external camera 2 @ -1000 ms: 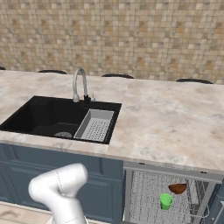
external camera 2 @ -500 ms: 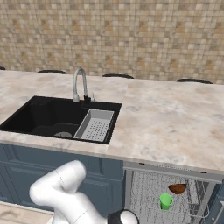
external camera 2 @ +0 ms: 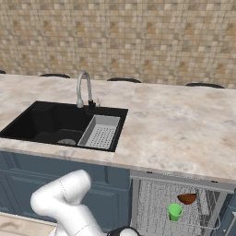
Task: Pick up the cup and bowl from the counter, place them in the dishwasher, and close the dishwasher door.
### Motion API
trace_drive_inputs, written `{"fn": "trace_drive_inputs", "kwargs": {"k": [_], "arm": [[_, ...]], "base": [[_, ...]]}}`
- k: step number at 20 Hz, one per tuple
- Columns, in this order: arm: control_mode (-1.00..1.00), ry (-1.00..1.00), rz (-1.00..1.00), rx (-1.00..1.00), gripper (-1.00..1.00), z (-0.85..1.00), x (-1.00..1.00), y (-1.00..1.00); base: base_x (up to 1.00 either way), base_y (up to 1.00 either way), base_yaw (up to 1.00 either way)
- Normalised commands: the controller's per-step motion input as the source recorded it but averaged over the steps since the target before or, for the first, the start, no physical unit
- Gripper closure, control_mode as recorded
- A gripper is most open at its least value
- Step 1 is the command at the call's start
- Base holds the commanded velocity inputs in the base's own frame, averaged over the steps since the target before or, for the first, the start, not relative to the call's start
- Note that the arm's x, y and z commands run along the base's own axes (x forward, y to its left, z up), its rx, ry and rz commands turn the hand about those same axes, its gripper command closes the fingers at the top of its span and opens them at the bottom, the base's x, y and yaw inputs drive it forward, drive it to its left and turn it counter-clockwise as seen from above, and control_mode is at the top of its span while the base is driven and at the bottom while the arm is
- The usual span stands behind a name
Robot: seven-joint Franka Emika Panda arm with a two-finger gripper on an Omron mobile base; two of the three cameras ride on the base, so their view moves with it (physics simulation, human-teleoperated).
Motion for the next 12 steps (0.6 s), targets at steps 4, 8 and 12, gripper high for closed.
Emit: {"fn": "trace_drive_inputs", "kwargs": {"k": [4,8,12], "arm": [[-1.00,-0.19,0.09,-0.29,-1.00,-0.82,-0.34,1.00],[-1.00,-0.14,0.02,-0.26,-1.00,-0.76,-0.03,1.00],[-1.00,-0.16,0.00,-0.17,-1.00,-0.86,0.00,1.00]], "base": [[0.00,0.00,0.00],[0.00,0.00,0.00],[0.00,0.00,0.00]]}}
